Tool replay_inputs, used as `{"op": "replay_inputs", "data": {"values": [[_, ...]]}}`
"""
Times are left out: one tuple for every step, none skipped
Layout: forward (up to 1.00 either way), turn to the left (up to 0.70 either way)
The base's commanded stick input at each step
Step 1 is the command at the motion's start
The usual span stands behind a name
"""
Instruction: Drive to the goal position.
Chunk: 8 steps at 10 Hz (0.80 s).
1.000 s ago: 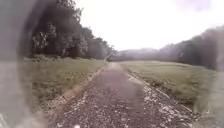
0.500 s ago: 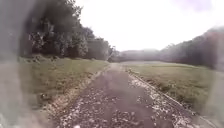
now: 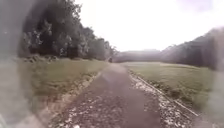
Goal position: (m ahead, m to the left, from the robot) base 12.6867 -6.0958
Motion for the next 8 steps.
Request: {"op": "replay_inputs", "data": {"values": [[0.70, -0.01], [0.70, -0.01], [0.70, -0.01], [0.70, -0.02], [0.70, -0.04], [0.70, -0.08], [0.70, -0.08], [0.70, -0.08]]}}
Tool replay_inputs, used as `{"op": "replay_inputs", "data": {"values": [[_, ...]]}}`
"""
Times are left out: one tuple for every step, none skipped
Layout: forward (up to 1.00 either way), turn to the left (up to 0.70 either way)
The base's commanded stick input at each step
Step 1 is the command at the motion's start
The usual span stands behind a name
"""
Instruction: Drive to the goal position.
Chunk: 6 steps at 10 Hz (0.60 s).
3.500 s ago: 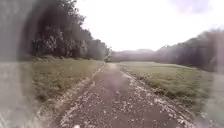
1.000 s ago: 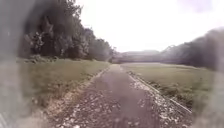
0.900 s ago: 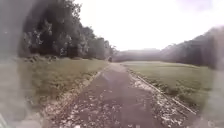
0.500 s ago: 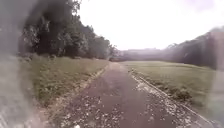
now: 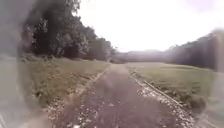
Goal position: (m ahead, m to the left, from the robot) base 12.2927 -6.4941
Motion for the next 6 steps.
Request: {"op": "replay_inputs", "data": {"values": [[0.70, -0.08], [0.70, -0.08], [0.70, -0.08], [0.70, -0.07], [0.70, -0.04], [0.70, 0.00]]}}
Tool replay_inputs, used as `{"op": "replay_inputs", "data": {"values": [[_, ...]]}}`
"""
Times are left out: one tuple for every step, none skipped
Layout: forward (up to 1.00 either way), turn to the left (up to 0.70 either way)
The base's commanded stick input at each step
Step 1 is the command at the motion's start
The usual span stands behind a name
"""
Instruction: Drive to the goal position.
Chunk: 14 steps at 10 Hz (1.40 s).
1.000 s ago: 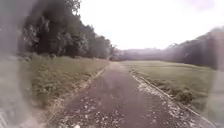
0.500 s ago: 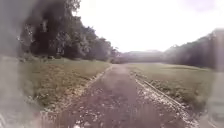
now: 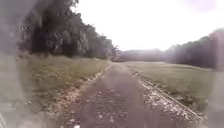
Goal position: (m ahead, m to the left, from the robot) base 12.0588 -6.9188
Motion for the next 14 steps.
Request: {"op": "replay_inputs", "data": {"values": [[0.70, 0.00], [0.70, 0.00], [0.70, 0.00], [0.70, 0.00], [0.70, 0.00], [0.70, 0.00], [0.70, 0.00], [0.70, 0.00], [0.70, 0.00], [0.70, 0.00], [0.70, 0.00], [0.70, 0.00], [0.70, 0.00], [0.70, 0.00]]}}
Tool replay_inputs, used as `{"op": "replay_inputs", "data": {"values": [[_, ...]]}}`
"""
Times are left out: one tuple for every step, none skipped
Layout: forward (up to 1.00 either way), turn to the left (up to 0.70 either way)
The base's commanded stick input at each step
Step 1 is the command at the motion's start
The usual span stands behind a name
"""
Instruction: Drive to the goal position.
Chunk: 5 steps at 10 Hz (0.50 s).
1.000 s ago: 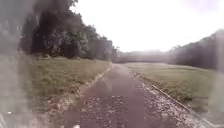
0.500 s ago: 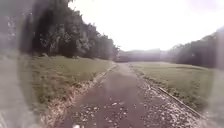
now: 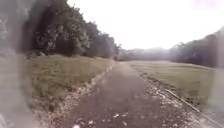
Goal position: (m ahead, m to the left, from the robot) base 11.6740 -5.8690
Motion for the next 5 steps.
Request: {"op": "replay_inputs", "data": {"values": [[0.70, 0.00], [0.70, 0.00], [0.70, 0.00], [0.70, 0.00], [0.70, 0.00]]}}
